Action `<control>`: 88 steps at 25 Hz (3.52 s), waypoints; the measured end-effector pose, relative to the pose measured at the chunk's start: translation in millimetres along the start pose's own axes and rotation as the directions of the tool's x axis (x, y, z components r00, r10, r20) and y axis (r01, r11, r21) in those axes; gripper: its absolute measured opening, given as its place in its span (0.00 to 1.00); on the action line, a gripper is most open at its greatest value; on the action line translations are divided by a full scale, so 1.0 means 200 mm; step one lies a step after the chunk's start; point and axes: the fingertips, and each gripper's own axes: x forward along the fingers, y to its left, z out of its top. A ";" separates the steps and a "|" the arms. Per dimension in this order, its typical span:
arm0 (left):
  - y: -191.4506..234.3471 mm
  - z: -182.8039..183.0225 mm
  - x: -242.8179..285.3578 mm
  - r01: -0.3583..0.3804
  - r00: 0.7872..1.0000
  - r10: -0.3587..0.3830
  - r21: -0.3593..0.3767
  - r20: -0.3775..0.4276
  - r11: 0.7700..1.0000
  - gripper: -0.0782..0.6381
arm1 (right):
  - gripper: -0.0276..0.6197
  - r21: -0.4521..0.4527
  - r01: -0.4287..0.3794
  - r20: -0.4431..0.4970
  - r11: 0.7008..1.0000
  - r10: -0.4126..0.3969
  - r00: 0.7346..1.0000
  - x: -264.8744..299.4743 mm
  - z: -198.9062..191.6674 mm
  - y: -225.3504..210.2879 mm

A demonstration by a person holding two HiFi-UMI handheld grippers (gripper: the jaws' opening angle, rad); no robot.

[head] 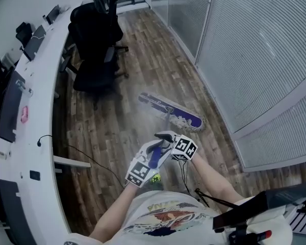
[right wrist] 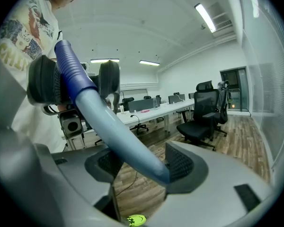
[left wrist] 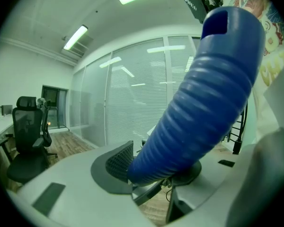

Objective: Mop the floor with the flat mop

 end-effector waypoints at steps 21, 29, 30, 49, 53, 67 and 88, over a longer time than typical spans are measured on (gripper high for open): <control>-0.74 -0.08 -0.15 -0.033 0.999 0.033 0.007 0.037 0.999 0.34 | 0.42 0.004 -0.026 0.055 1.000 0.026 0.998 -0.35 -0.26 0.62; -0.50 0.07 -0.01 0.078 0.990 -0.082 0.045 0.114 0.996 0.35 | 0.42 0.016 -0.024 0.099 1.000 0.022 0.995 -0.32 -0.10 0.34; -0.45 0.09 0.01 0.087 0.989 -0.093 0.052 0.117 0.995 0.35 | 0.42 0.019 -0.018 0.102 1.000 0.016 0.995 -0.31 -0.08 0.29; 0.47 0.17 0.54 0.189 0.968 -0.200 0.083 0.154 0.978 0.36 | 0.42 0.060 0.101 0.103 0.993 -0.107 0.989 -0.04 0.12 -0.78; 0.67 0.19 0.78 0.202 0.967 -0.215 0.099 0.139 0.974 0.36 | 0.42 0.057 0.116 0.117 0.992 -0.122 0.986 -0.06 0.13 -1.10; 1.72 0.51 2.16 0.155 0.977 -0.163 0.067 0.134 0.986 0.36 | 0.42 0.083 0.130 0.158 0.988 -0.142 0.977 -0.31 0.29 -2.84; 1.84 0.49 2.19 0.098 0.988 -0.093 -0.031 0.124 0.995 0.36 | 0.43 0.148 0.184 0.163 0.972 -0.208 0.965 -0.28 0.30 -2.95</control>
